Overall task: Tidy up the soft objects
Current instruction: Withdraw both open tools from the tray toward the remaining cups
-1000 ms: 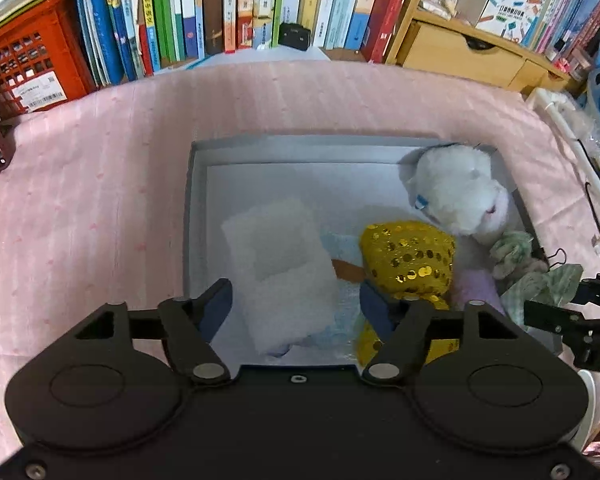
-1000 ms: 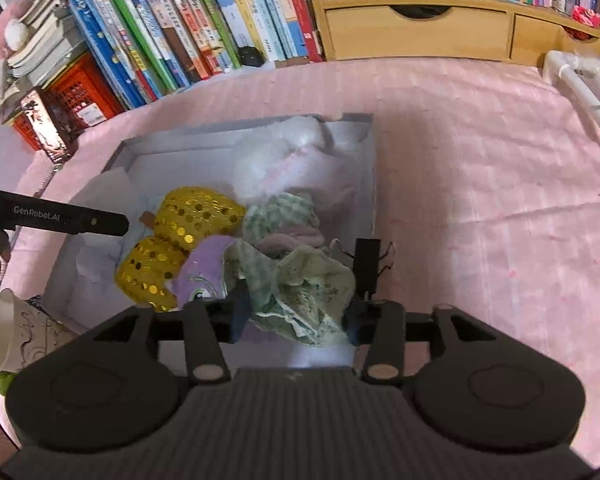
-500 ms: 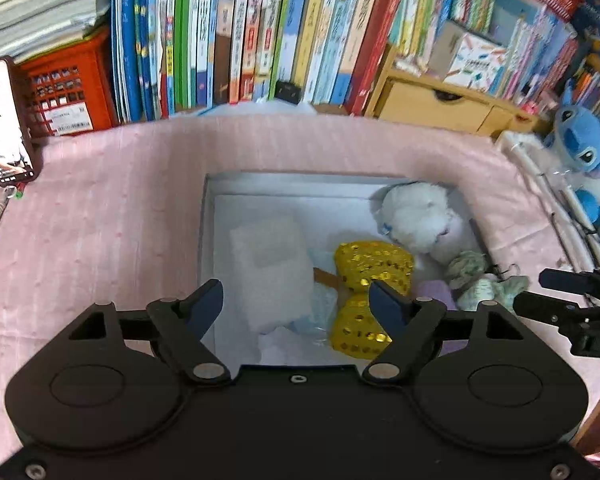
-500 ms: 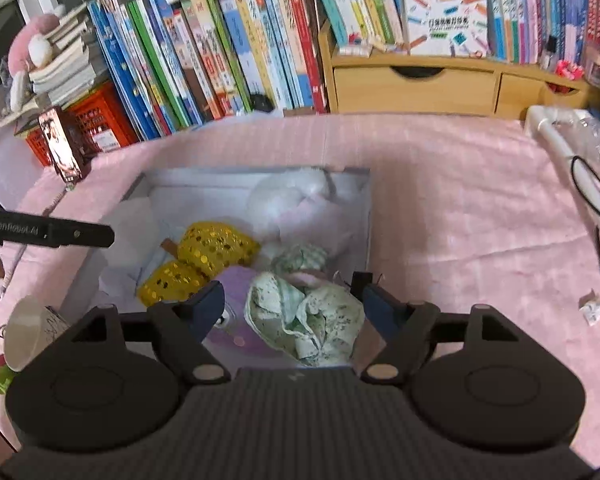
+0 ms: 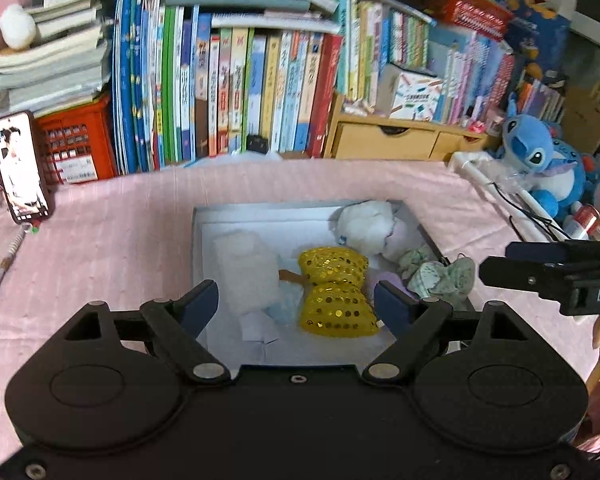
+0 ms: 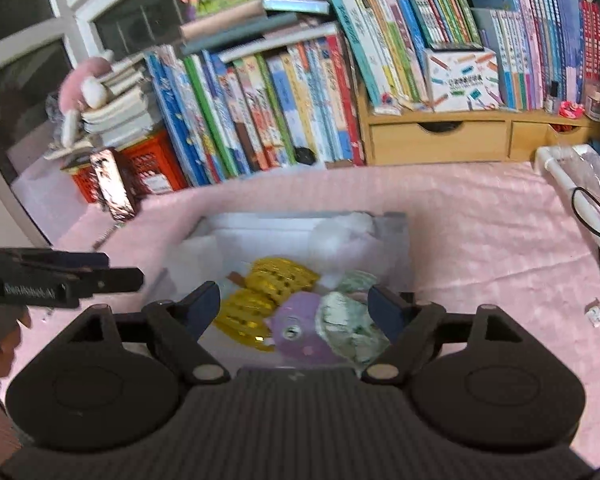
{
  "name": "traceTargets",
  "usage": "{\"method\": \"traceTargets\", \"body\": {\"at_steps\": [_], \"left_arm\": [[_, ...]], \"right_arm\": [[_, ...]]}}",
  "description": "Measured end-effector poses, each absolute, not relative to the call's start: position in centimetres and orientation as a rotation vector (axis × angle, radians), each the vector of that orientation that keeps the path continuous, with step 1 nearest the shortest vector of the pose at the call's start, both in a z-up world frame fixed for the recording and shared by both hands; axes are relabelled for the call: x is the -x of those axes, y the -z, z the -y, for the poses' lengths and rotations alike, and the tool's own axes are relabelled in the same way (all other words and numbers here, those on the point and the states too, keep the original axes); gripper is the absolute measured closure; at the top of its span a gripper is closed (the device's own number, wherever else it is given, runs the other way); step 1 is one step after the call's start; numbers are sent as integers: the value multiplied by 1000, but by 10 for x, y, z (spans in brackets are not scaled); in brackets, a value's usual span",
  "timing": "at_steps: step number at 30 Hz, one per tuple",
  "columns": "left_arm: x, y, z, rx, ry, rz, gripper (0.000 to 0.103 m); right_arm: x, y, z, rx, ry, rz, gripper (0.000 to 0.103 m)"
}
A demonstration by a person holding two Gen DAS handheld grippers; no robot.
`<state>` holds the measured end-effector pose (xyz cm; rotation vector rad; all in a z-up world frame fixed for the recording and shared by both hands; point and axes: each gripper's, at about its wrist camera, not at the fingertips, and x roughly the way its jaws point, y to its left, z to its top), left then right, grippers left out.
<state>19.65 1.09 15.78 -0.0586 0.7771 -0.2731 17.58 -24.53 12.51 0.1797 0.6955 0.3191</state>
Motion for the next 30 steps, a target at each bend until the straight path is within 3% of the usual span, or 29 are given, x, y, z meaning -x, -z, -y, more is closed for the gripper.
{"method": "traceTargets", "body": {"at_steps": [30], "left_arm": [[-58,-142,-75,122,160,-580,13]], "right_arm": [[-75,-116,155,27,-452,-448,0]]}}
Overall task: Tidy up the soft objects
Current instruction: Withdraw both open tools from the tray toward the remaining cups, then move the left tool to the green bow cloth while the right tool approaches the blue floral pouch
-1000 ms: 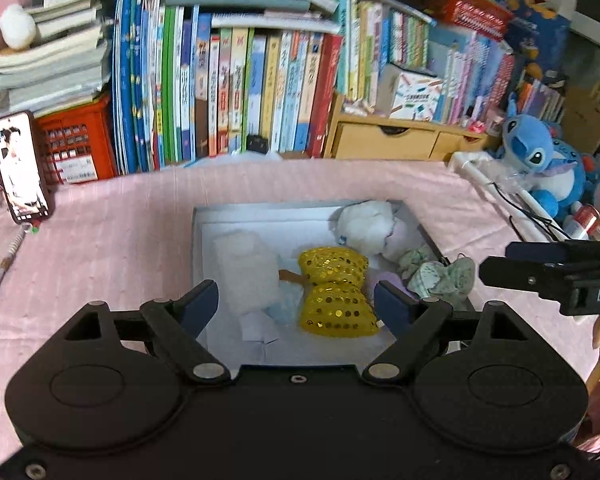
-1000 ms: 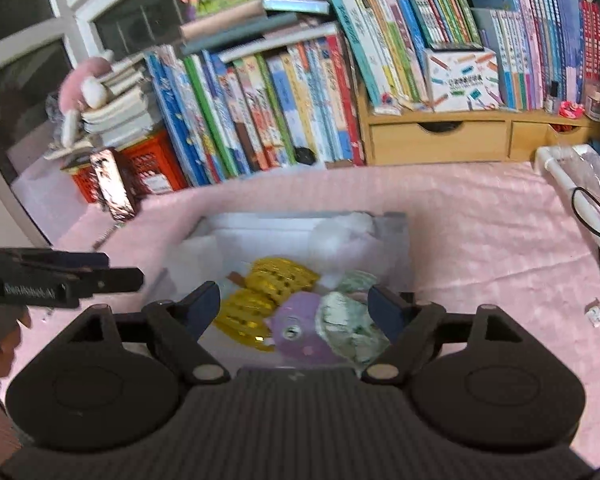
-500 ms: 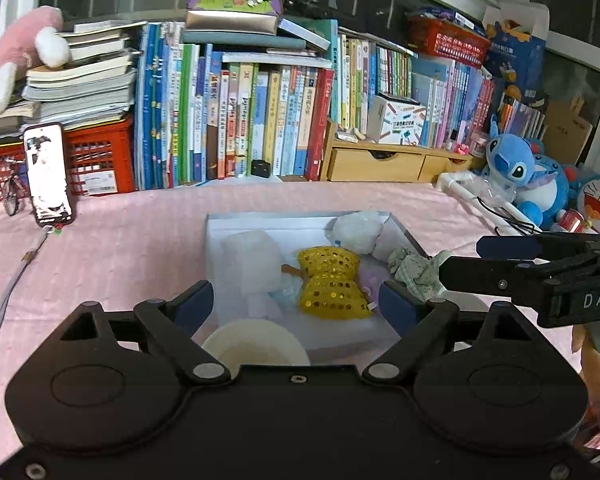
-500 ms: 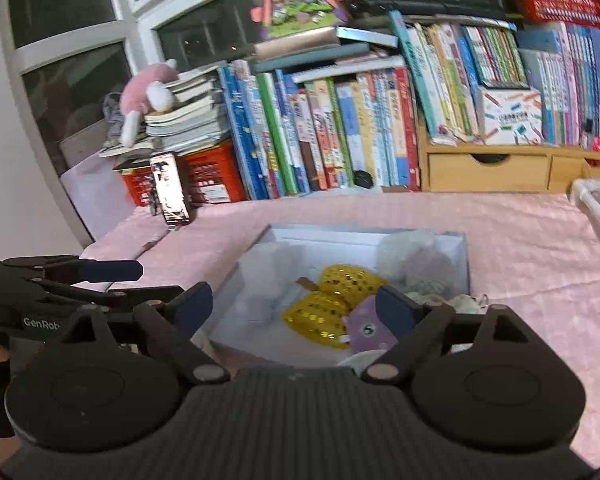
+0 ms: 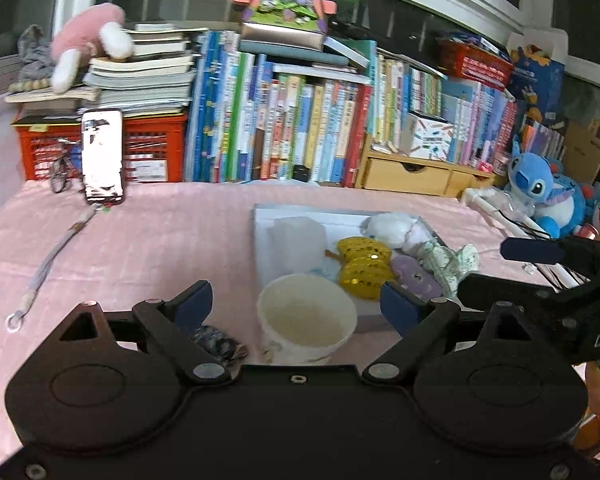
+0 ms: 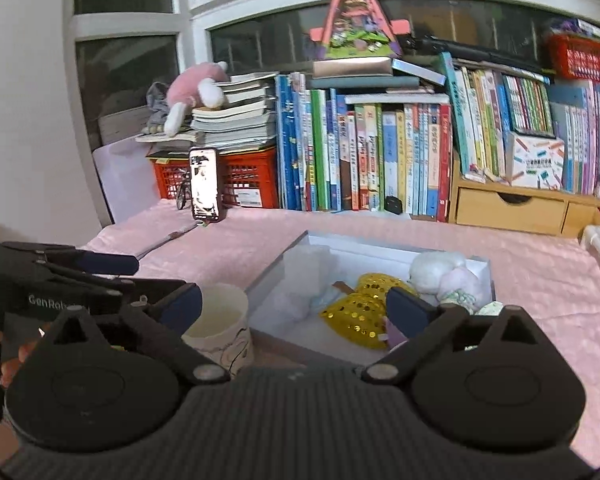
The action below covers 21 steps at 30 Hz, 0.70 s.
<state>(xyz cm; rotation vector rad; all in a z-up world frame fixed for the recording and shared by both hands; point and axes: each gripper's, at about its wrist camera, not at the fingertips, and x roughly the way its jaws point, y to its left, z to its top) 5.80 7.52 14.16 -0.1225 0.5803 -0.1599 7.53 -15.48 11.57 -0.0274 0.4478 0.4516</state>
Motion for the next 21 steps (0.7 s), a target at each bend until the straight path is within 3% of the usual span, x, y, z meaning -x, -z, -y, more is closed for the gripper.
{"method": "traceTargets", "body": {"at_steps": [11,21], "left_arm": [[-13,-129,-122,181,22,-541,7],[0,-90,-136,229,-27,-619,7]], "right_arm": [[-47,-93,129,96,-495,-435,0],[-37,-69,113,108,-536,-454,0]]}}
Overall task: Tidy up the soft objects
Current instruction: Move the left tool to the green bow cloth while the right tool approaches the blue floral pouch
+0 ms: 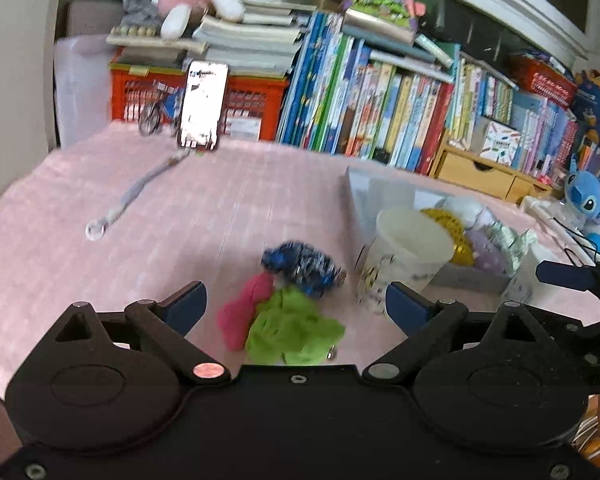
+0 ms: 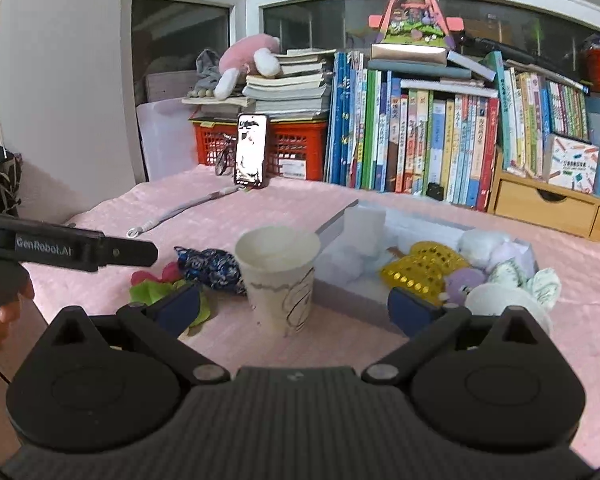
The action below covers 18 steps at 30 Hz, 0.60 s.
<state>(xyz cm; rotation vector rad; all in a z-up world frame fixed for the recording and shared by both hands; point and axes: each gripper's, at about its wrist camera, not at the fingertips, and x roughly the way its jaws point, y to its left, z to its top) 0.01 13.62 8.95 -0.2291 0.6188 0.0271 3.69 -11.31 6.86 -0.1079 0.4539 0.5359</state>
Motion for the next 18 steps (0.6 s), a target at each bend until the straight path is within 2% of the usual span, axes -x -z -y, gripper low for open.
{"method": "traceTargets", "body": {"at_steps": [11,16,18], "left_arm": [[-12,-53,-127,223,-14,-678,10],[-19,-45,-122,192,-24,-674,18],[-21,-41,-121,175,-33,-672,25]], "right_arm": [[-33,-55,104,107,-583,-478,0],[-37,-55,104,68,-597,-504,1],[-39,-54,102,50,-605,-517,2]]}}
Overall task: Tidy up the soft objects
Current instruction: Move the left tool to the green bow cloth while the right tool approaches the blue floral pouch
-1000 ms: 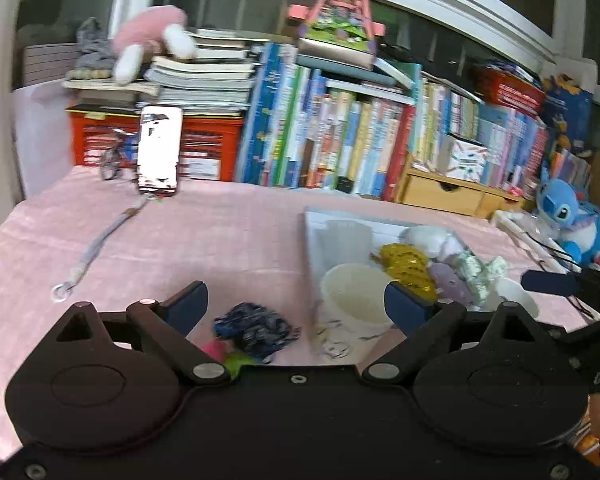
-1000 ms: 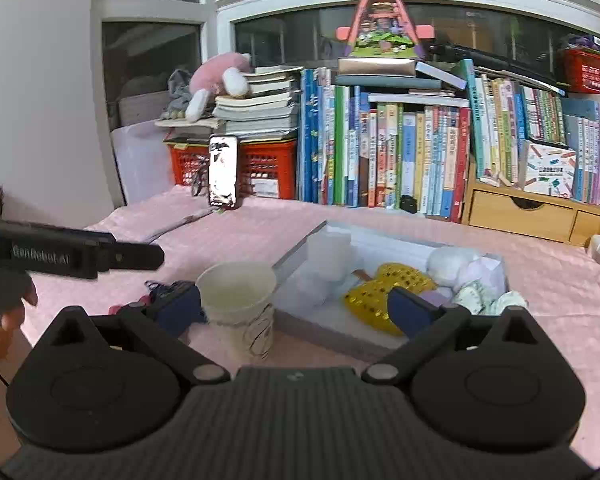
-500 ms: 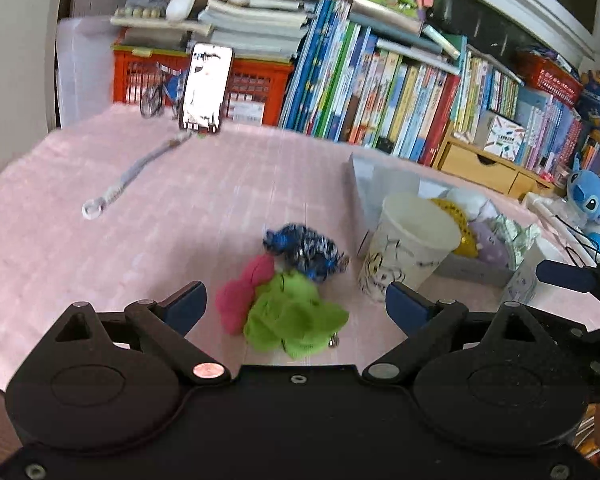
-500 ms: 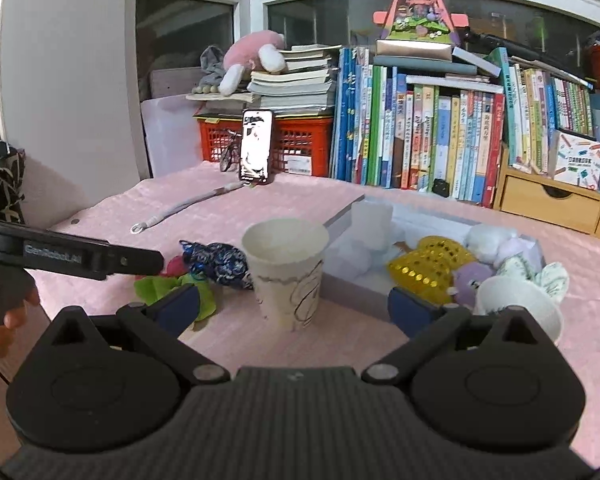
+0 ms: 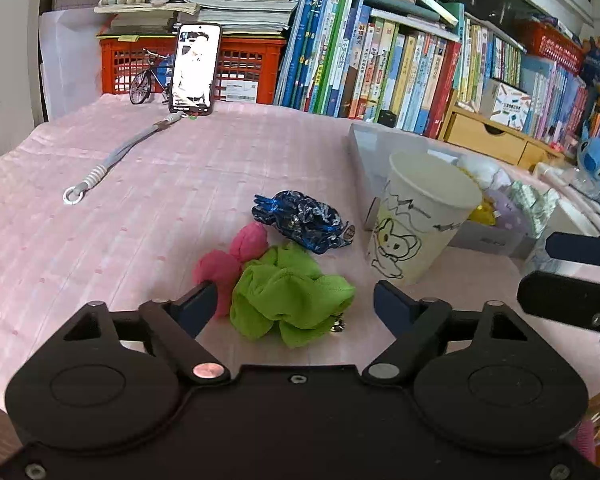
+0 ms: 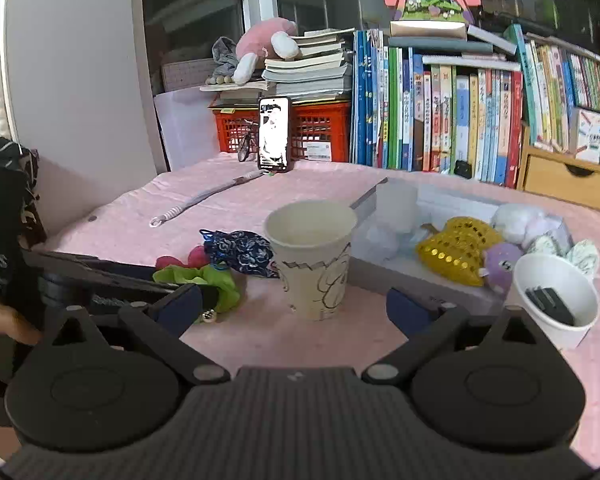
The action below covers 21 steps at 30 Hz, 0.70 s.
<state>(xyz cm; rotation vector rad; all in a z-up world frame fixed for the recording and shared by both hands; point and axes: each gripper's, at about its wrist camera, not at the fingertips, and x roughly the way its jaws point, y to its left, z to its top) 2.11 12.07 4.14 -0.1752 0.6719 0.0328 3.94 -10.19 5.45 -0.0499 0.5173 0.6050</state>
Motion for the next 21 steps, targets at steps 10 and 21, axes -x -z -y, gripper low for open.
{"method": "traceTargets", "body": {"at_steps": [10,21], "left_arm": [[-17,-36,-126,141,-75,-617,34],[-19,-28,-133,137,-106,-552,24]], "right_arm": [[-51,-53,81,-71,-649,-581,10],[-65,-50,48,-186,-661,-644,16]]}}
